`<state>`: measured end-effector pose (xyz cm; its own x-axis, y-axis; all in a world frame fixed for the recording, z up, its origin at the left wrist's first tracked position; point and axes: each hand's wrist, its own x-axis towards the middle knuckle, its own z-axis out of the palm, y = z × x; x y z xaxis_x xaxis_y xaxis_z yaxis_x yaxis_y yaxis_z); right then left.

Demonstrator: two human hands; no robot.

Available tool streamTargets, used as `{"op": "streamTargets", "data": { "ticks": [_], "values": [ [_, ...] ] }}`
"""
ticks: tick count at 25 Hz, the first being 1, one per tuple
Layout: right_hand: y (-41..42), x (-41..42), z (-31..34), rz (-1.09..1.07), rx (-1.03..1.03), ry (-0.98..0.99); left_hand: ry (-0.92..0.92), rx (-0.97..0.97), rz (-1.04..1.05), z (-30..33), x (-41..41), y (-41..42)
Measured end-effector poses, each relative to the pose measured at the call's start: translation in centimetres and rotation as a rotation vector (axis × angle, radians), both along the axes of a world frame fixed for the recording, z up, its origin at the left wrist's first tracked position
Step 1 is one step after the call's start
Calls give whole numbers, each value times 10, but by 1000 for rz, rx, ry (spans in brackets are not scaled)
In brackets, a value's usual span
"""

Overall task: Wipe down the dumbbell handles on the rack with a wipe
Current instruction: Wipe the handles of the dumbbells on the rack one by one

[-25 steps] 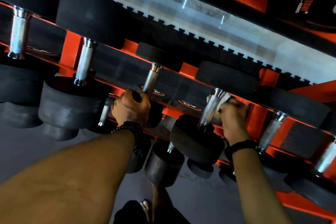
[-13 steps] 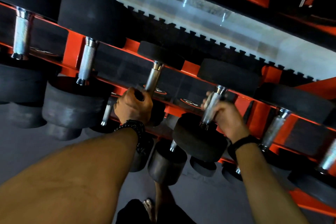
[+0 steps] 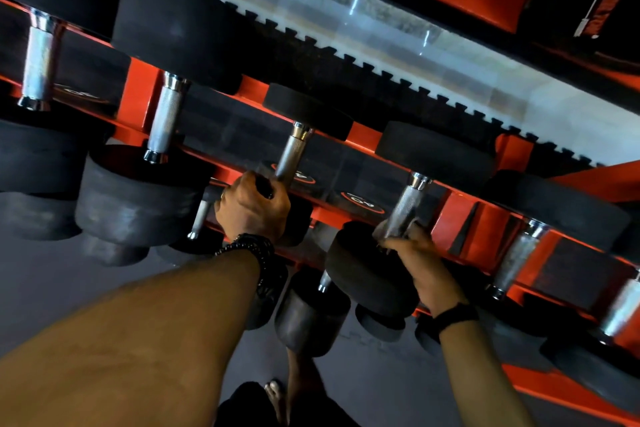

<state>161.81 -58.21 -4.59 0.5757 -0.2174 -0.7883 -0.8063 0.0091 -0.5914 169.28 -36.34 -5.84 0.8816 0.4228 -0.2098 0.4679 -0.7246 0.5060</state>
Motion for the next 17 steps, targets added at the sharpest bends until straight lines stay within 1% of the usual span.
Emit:
{"op": "streamTargets", "data": {
  "ticks": [1,2,4,5,6,7,9,10,11,13,14,15,17],
  "values": [
    [-3,9,2,-55,-62,17,8,3,-4,0,1,0],
    [-6,22,6,-149,-125,-18,19,6,-6,0,1,0],
    [-3,45,10,-314,-250,-157,30,21,-4,-2,2,-1],
    [5,47,8,-336,-340,-209,27,23,0,-2,1,-1],
    [17,43,12,-312,-420,-227,20,14,2,-3,0,-1],
    [29,33,5,-226,-462,-245,12,1,4,-3,0,-1],
    [49,18,-16,9,-478,-180,20,-9,6,-1,1,-1],
    [46,21,-19,56,-512,-175,30,-5,5,-1,1,0],
    [38,35,-25,36,-498,-140,36,0,2,0,2,0],
    [19,59,-17,-156,-459,-48,35,0,0,-1,1,-1],
    [18,62,-9,-247,-416,-32,27,-5,-2,-1,0,-1],
    [21,58,0,-264,-397,-76,20,-9,-3,-2,0,-1],
    [36,47,17,-184,-434,-223,23,-3,-1,-4,0,-1]
  ]
}}
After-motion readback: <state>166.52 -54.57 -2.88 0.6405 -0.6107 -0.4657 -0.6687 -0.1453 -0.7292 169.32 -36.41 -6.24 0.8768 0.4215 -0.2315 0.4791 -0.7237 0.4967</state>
